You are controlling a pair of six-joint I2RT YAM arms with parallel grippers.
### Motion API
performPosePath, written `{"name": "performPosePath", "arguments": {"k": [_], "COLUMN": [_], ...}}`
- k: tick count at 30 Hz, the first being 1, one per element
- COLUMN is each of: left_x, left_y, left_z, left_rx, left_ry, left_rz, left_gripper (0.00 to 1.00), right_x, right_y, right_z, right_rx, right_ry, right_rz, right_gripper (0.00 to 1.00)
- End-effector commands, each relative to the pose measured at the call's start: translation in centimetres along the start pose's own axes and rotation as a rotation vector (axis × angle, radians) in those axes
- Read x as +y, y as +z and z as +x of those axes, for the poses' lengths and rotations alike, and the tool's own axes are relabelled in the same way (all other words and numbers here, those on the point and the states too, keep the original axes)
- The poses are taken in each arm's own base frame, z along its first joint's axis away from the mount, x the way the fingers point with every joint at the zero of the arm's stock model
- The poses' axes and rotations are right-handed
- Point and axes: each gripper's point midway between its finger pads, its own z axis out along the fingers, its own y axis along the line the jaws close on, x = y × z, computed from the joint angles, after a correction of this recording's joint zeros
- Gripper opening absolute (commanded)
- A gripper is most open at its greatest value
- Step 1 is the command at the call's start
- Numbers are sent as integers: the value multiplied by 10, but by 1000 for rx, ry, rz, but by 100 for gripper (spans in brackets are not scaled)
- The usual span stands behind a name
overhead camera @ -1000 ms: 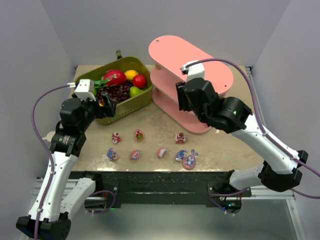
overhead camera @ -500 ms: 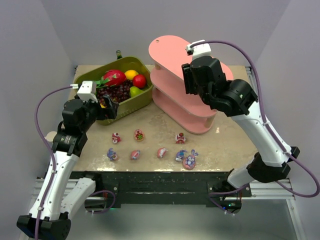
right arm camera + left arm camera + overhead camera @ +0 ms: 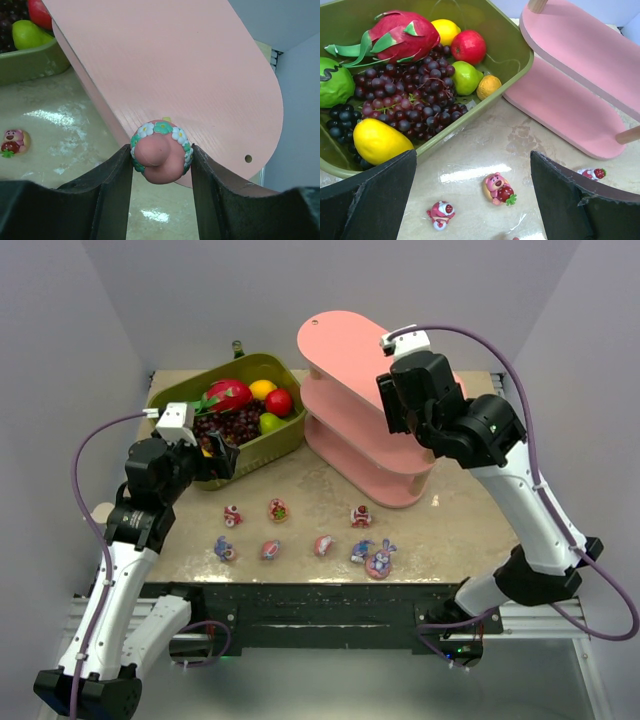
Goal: Place and organize the plastic toys onto the shelf
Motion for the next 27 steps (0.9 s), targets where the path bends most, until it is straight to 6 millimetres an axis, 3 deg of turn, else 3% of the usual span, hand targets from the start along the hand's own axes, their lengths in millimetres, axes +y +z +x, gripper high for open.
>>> {"name": "performPosePath", "arguments": {"k": [1,9,21,25,27], "left_x": [-2,-3,-3,-2,-2], "left_y": [1,2,3,4,5], "left_z": [-6,-5,-4,-3,-2], "left_rx": [-26,-22,-20,-13,-9], "left_ry": [11,11,14,16,14], "left_rz": [20,23,25,23,24], "left_gripper": [100,100,99,100,99], "right_x": [-19,-24,-23,-22,-22], "right_y": [-15,-12,1,4,6], "right_z": [-2,1,-1,1,1], "right_rx": [-31,-20,-6,0,4], "right_ry": [-1,12,37,45,46], "right_rz": [10,20,0,-2,4], "right_gripper": [8,19,24,45,50]}}
